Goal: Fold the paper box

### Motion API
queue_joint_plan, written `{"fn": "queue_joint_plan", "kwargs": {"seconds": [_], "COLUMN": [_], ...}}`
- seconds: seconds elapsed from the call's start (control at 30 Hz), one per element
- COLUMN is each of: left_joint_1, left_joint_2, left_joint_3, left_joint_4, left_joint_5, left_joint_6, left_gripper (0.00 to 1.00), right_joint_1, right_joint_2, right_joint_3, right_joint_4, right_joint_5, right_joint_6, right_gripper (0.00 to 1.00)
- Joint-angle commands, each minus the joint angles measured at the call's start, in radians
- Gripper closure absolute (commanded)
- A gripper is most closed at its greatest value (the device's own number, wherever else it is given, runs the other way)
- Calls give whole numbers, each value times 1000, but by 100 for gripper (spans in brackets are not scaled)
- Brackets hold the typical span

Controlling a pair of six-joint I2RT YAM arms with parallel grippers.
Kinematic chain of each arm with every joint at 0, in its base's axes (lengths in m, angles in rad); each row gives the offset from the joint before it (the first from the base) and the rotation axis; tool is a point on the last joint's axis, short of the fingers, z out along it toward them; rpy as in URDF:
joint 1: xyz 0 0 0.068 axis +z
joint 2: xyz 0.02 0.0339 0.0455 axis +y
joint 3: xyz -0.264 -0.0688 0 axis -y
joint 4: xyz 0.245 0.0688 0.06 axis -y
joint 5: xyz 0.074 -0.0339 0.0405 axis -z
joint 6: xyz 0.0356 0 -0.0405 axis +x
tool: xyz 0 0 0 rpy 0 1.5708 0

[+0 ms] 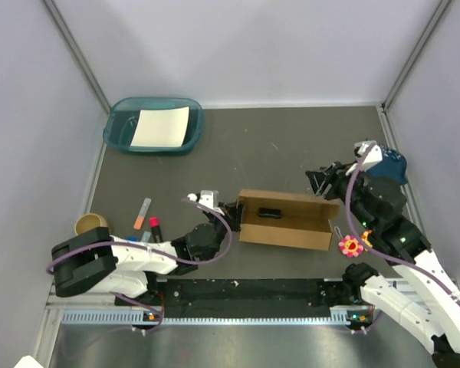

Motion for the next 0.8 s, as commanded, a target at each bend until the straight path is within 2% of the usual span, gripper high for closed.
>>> {"fn": "queue_joint_plan", "kwargs": {"seconds": [0.0,0.03,0.13,0.33,0.4,0.6,0.67,0.7,0.73,0.77], "left_joint_1": [-90,-106,-169,-276,-308,-330,-330,-330,-330,-330], "left_joint_2": [1,-6,-39,-108,-138,-175,-174,-169,-166,-163], "left_joint_3": [-53,-53,-46,8,33,154,172,175,174,175], "left_joint_4": [-260,-293,-381,-594,-742,-1262,-1399,-1530,-1580,-1623], "left_joint_5": [-30,-34,-53,-56,-59,-39,-74,-120,-141,-160], "left_joint_6": [52,47,44,-6,-37,-255,-415,-494,-640,-711], "left_gripper": [85,78,67,56,54,51,51,51,51,51], "right_joint_1": [11,13,13,11,13,13,11,13,11,13], "right_joint_2": [-20,-38,-107,-188,-196,-187,-169,-167,-167,-167], "right_joint_3": [-98,-129,-225,-336,-356,-371,-377,-386,-396,-405], "right_joint_4": [71,79,91,86,83,85,88,88,94,98], "right_joint_5": [-87,-91,-101,-113,-113,-111,-124,-130,-137,-136], "right_joint_6": [20,34,76,117,119,108,113,114,117,122], "right_gripper": [50,50,50,50,50,50,50,51,51,51]}}
